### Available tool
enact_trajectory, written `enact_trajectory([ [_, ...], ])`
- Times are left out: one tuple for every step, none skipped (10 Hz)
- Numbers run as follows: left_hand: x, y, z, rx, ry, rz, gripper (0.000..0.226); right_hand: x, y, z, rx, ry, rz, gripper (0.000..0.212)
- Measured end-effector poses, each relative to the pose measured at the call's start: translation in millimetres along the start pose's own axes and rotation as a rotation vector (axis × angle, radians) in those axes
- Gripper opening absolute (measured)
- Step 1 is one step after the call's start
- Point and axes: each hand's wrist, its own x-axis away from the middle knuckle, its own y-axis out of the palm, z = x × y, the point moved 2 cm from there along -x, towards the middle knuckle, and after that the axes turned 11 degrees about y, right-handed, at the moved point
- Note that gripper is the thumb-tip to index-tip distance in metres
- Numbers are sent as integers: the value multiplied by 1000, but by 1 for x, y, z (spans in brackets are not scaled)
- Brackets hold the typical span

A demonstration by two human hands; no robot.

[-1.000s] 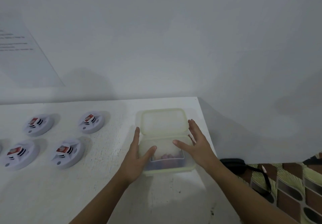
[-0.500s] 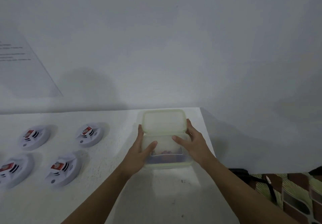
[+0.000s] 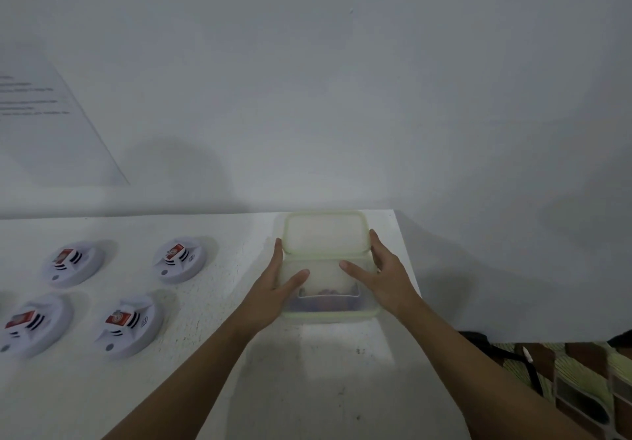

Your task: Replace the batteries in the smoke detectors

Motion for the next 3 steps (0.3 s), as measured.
enact_trajectory([
  [4, -7, -2, -4, 11, -6, 86, 9, -7, -10, 21, -25, 44, 76],
  [13, -24, 2, 66, 34, 76, 80, 21, -9, -20, 48, -103, 122, 58],
  [27, -50, 7, 106, 125, 214, 43, 26, -3, -34, -71, -191, 207, 37],
])
